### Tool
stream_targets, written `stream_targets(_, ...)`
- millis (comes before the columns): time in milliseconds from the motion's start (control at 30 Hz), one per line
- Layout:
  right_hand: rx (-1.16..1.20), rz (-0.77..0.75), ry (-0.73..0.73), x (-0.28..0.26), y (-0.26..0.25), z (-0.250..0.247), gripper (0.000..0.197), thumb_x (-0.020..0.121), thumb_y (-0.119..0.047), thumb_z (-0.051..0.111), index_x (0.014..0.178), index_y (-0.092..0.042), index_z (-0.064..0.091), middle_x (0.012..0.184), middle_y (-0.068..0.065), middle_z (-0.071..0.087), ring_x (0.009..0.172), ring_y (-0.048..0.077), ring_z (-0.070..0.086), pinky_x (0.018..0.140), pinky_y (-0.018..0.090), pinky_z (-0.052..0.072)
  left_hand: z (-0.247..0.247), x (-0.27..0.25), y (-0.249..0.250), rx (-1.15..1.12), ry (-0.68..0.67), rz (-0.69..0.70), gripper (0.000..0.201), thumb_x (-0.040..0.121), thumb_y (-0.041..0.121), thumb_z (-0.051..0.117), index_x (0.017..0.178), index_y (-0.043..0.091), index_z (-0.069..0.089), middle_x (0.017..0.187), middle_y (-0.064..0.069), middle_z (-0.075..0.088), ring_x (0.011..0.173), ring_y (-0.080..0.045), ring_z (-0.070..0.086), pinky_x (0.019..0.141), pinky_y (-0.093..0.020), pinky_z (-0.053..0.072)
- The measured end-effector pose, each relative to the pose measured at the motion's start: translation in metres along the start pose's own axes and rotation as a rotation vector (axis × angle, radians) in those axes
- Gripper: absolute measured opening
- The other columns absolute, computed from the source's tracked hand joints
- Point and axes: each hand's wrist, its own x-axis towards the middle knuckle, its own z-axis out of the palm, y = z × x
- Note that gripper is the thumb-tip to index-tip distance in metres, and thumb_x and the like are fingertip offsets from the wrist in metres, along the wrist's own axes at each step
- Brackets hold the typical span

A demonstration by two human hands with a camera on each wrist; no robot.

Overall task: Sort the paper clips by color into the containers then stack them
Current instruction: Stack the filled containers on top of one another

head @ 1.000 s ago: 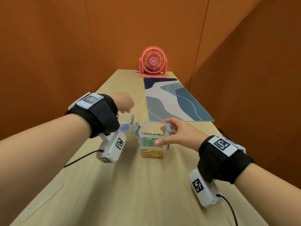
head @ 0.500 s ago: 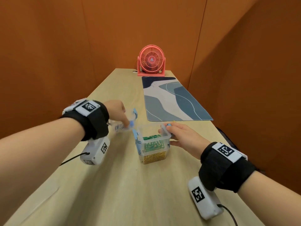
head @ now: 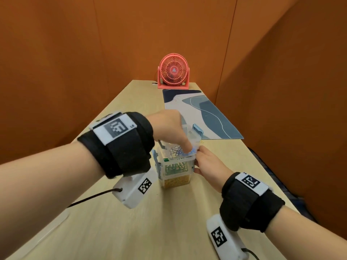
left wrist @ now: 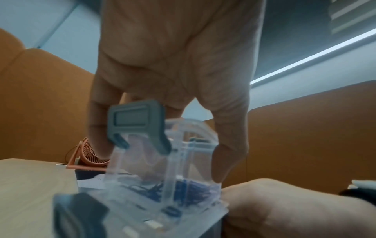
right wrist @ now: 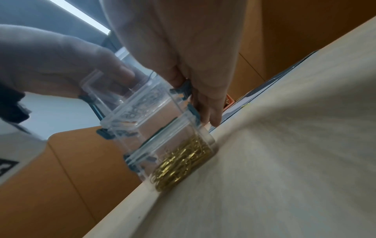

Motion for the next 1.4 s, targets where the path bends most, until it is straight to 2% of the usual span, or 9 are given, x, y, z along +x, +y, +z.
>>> stream_targets(100,-0.003,-0.003,-0.003,0.001,0.001,0.001,0.028,0.100,-0.020,0.033,0.119,-0.011,0.051,0.119,0.011,0.062,0.110,0.028,0.058,0.100,0.046,0.045,-0.002,-0.003,-0.003,0.030,-0.013,-0.014,0.061,0.064,0.039,0.081,0.114,0.013,0.059,0.105,-0.002,0.063,0.091,-0.020,0.059,0.075,-0.031,0.052)
stream_targets(367,0.042,-0.067,-0.089,-0.004,-0.009,-0.002,0.031,0.092,-0.005,0.041,0.101,-0.030,0.057,0.105,-0.009,0.063,0.109,0.017,0.055,0.101,0.034,0.044,-0.009,0.002,-0.006,0.096,-0.074,-0.007,0.060,0.065,0.030,0.082,0.119,0.018,0.059,0.109,0.003,0.063,0.087,-0.016,0.057,0.055,-0.020,0.044)
stream_targets(500,0.027,-0.115,-0.163,-0.009,-0.014,0.000,0.060,0.075,0.011,0.044,0.127,-0.017,0.050,0.118,0.011,0.063,0.112,0.028,0.056,0.095,0.041,0.046,-0.012,0.006,-0.011,0.084,-0.085,0.014,0.059,0.063,0.026,0.083,0.118,0.021,0.060,0.111,0.006,0.061,0.094,-0.015,0.056,0.054,-0.020,0.042)
stream_targets(600,-0.021,-0.120,-0.191,-0.009,-0.017,0.000,0.065,0.064,0.003,0.050,0.127,-0.015,0.048,0.112,0.012,0.062,0.108,0.029,0.056,0.088,0.040,0.049,-0.012,0.009,-0.013,0.079,-0.083,0.017,0.060,0.061,0.027,0.085,0.116,0.022,0.061,0.112,0.005,0.063,0.099,-0.017,0.058,0.072,-0.025,0.049)
stream_targets(800,-0.291,-0.051,-0.194,0.007,-0.023,-0.026,0.056,0.084,0.011,0.037,0.133,-0.015,0.046,0.133,0.001,0.051,0.126,0.021,0.045,0.097,0.032,0.041,-0.011,0.009,-0.020,-0.001,-0.141,0.033,0.058,0.068,0.026,0.080,0.121,0.026,0.054,0.115,0.009,0.062,0.086,-0.011,0.058,0.052,-0.019,0.041)
stream_targets(900,-0.423,0.014,-0.084,0.021,-0.019,-0.039,0.046,0.091,0.003,0.037,0.132,-0.012,0.051,0.137,0.005,0.051,0.126,0.021,0.046,0.102,0.031,0.039,-0.009,0.010,-0.024,-0.058,-0.183,0.050,0.070,0.066,0.033,0.082,0.128,0.027,0.048,0.125,0.010,0.057,0.104,-0.013,0.058,0.067,-0.021,0.047)
stream_targets(1033,-0.320,-0.002,-0.085,0.024,-0.017,-0.040,0.037,0.091,-0.013,0.044,0.126,-0.015,0.055,0.130,0.005,0.055,0.121,0.020,0.050,0.099,0.037,0.044,-0.004,0.006,-0.039,-0.256,-0.070,0.030,0.105,0.048,0.074,0.063,0.137,0.023,0.041,0.139,0.006,0.047,0.125,-0.014,0.046,0.107,-0.034,0.036)
stream_targets(1167,-0.055,-0.132,-0.287,0.016,-0.020,-0.027,0.063,0.067,-0.030,0.056,0.129,-0.025,0.049,0.128,-0.006,0.058,0.122,0.014,0.049,0.099,0.037,0.038,-0.004,0.008,-0.061,-0.264,-0.062,-0.262,0.099,0.055,0.085,0.046,0.114,0.005,0.061,0.106,-0.010,0.069,0.086,-0.022,0.068,0.085,-0.039,0.056)
stream_targets(1400,-0.100,-0.209,-0.197,0.022,-0.019,-0.011,0.054,0.072,-0.016,0.078,0.122,-0.016,0.056,0.114,0.002,0.068,0.107,0.018,0.062,0.103,0.042,0.045,-0.009,0.014,-0.052,-0.394,-0.107,-0.367,0.041,0.085,0.038,0.064,0.092,-0.002,0.062,0.073,-0.012,0.069,0.049,-0.016,0.066,0.047,-0.020,0.055)
